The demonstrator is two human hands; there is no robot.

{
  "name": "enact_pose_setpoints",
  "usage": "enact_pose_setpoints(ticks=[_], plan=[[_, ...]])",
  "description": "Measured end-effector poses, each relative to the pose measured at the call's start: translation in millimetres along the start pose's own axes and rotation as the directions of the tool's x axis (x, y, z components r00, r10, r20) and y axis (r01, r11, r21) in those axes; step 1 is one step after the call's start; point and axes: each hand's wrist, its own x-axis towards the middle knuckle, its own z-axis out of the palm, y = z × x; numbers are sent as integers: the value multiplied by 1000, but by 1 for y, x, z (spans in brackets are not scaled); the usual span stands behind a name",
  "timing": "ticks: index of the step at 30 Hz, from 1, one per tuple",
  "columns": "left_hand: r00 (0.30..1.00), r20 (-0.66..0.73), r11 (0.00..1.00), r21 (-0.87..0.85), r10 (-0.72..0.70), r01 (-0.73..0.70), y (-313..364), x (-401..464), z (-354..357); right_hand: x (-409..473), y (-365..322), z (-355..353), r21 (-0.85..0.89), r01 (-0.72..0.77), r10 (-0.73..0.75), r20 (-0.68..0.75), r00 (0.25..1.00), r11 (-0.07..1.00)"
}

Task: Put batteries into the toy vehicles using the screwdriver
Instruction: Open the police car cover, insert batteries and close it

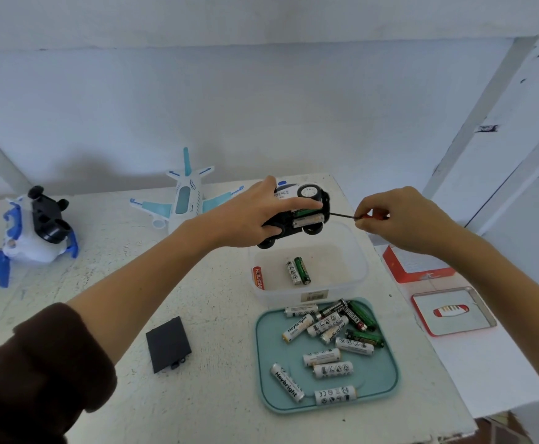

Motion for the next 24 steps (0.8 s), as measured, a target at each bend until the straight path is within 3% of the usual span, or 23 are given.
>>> enact_pose_setpoints(ticks=[4,9,16,24], plan=[[998,35,997,56,44,-46,2,6,-1,7,7,-3,77,2,-9,95,995,997],[996,68,998,24,51,-52,-1,9,-5,15,6,-5,-179,93,-78,86,993,979],[997,78,1000,9,24,-25,-2,11,-9,21,-9,4,-244,166,-169,12,986,955],[997,70,994,-97,-36,43,-14,1,-18,20,-3,-4,-137,148,-154,-28,988,979]])
